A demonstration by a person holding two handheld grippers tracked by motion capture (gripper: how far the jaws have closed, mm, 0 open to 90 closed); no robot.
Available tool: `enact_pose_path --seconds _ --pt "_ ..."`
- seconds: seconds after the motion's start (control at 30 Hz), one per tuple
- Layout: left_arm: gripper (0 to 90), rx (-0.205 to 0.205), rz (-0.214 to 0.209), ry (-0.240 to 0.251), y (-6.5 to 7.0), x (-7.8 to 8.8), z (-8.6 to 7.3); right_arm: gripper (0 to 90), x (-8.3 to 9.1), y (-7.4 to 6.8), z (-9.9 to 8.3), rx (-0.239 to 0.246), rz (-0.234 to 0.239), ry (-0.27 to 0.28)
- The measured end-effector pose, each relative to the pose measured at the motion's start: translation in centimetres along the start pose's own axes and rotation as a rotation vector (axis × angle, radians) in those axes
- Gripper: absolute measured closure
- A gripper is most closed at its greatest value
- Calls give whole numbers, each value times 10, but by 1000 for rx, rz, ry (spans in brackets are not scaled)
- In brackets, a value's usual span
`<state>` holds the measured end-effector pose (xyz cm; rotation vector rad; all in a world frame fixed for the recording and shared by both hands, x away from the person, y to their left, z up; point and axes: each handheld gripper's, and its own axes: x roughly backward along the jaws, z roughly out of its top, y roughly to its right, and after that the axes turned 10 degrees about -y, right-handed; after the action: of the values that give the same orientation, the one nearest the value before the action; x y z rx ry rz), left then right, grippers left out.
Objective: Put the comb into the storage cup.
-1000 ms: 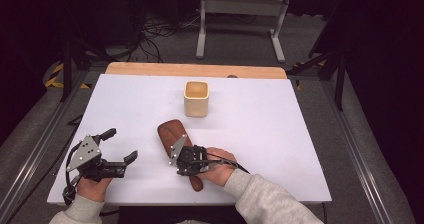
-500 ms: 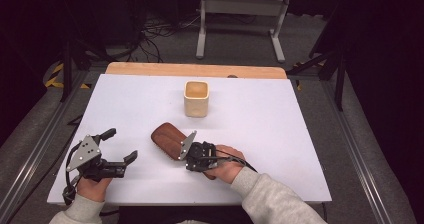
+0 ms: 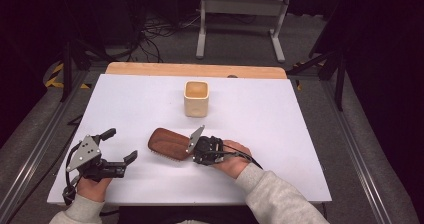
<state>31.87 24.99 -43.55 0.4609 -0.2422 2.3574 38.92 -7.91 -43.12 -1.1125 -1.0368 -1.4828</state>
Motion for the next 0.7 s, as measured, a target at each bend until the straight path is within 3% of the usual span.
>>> enact_pose_path --seconds 0.27,0.43,0.57,0.7 --pt "12 0 0 -1 0 0 0 900 1 3 -3 -6 -13 0" --pt "12 1 0 3 0 -1 0 896 4 1 -3 6 4 14" --pt "11 1 -1 2 0 -1 0 835 10 -2 -1 28 0 43" --pt "2 0 8 10 0 0 -1 728 17 -1 1 9 13 61"
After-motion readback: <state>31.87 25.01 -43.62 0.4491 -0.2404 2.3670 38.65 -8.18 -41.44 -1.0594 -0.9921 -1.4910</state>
